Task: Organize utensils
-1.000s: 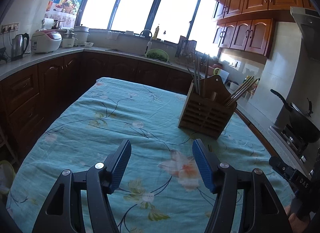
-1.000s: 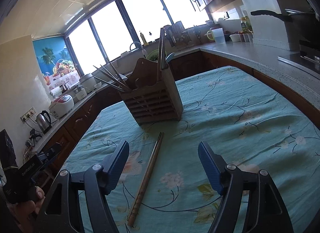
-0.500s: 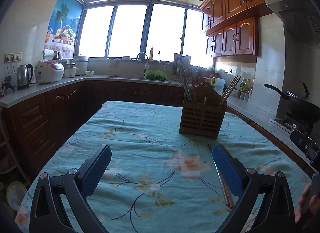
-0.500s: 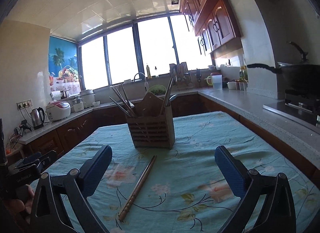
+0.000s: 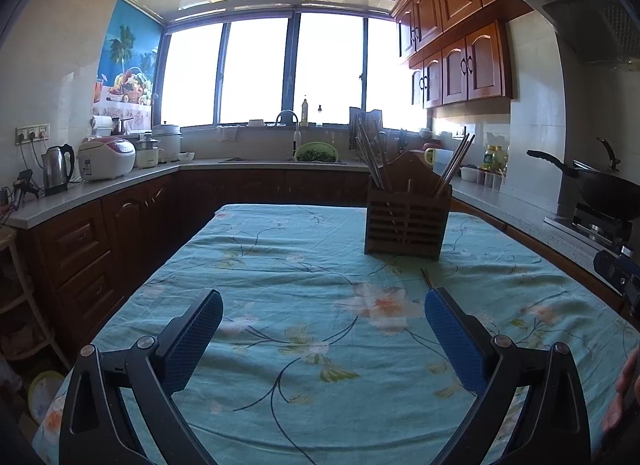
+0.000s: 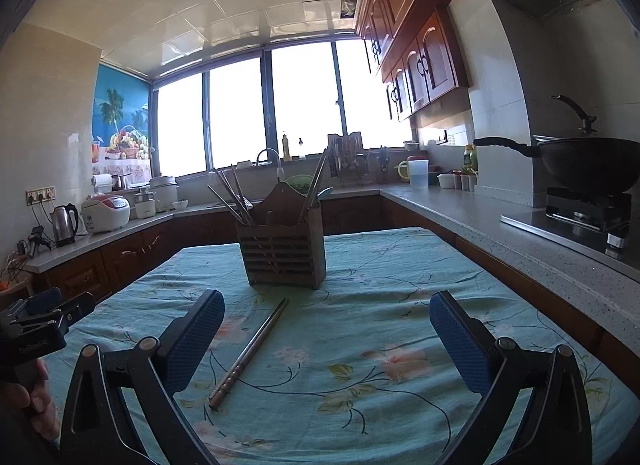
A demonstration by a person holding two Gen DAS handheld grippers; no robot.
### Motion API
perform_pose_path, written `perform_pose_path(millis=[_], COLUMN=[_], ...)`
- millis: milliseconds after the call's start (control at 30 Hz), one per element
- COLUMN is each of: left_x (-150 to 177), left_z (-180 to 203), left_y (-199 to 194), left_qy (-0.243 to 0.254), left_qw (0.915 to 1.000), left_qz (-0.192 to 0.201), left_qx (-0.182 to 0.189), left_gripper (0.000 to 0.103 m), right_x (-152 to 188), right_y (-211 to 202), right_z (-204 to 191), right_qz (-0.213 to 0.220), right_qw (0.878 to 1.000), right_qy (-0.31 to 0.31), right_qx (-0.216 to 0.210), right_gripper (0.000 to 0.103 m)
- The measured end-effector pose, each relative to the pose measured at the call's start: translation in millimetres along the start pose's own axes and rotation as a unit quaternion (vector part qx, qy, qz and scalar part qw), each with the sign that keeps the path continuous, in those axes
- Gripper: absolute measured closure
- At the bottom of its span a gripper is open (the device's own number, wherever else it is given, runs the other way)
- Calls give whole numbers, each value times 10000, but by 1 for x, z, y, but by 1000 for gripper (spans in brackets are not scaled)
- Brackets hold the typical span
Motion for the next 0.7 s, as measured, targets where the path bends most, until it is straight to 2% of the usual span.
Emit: perform_pose_path(millis=[167,300,700], left_x=[1,1,6], left_z=[-4,-7,8], left_y=[1,2,-13], left_qy=[-22,-67,82], left_qw=[10000,9999,9998], left_qz=[13,-128,-141], left_qx=[-94,-31,61], left_gripper=[1,1,1], right_x=[4,5,13], right_y=[-3,-2,-12], right_z=[7,6,-3], right_qz=[-18,-154,-332], right_qw=[9999,9997,9990], right_qy=[119,170,143], right_qx=[36,-19,-273], right_gripper=[0,0,0])
Point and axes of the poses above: each gripper's, at about its wrist camera, not at the fingertips, and y roughly the way its jaws point, z to its right, x to its underside, the point moved 3 cm from there along y, roughly the way its jaws point, and after that the axes turned 4 degrees about x, right-handed, at the moved point
